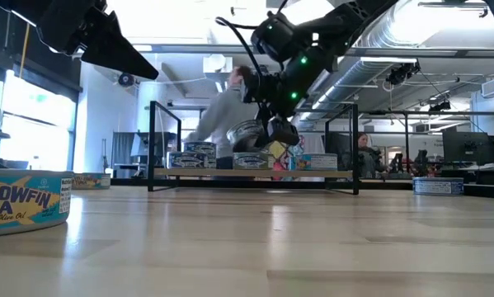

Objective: Stack canned seafood by type on shelf
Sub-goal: Stack the green tuna can on top of the other green tuna can on the shelf, then stack the Green-blue tuna can on top of the other Green-blue tuna can on the shelf

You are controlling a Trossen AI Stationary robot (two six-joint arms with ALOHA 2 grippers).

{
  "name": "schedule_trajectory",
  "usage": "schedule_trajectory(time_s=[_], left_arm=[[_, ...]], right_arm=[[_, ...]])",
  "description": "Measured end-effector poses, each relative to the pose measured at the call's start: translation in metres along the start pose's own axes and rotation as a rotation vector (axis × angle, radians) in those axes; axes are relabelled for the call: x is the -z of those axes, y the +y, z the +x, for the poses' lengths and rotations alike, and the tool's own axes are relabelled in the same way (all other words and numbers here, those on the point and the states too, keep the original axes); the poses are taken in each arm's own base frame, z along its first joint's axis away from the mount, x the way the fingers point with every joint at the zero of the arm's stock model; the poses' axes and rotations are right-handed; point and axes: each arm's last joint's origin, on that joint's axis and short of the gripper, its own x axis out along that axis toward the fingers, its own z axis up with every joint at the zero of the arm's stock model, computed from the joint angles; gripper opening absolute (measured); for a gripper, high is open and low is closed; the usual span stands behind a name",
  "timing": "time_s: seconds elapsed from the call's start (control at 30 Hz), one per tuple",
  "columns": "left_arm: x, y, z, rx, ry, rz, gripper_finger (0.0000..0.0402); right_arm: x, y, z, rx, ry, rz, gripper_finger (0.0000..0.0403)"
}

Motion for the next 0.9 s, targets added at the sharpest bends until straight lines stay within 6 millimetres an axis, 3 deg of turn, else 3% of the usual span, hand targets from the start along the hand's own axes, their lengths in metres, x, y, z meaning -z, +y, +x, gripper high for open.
schedule_trajectory(time_s=[0.17, 0.9], left_arm=[[0.000, 0.000, 0.000, 0.001, 0.001, 0.000, 0.0042], [0.000, 0.000, 0.000, 0.001, 0.001, 0.001, 0.0042]], right_arm=[[-0.002, -0.004, -0.004, -0.065, 0.018, -0.018, 0.0257], [-0.010, 0.004, -0.020, -0.146, 0.059, -0.049, 0.0259]])
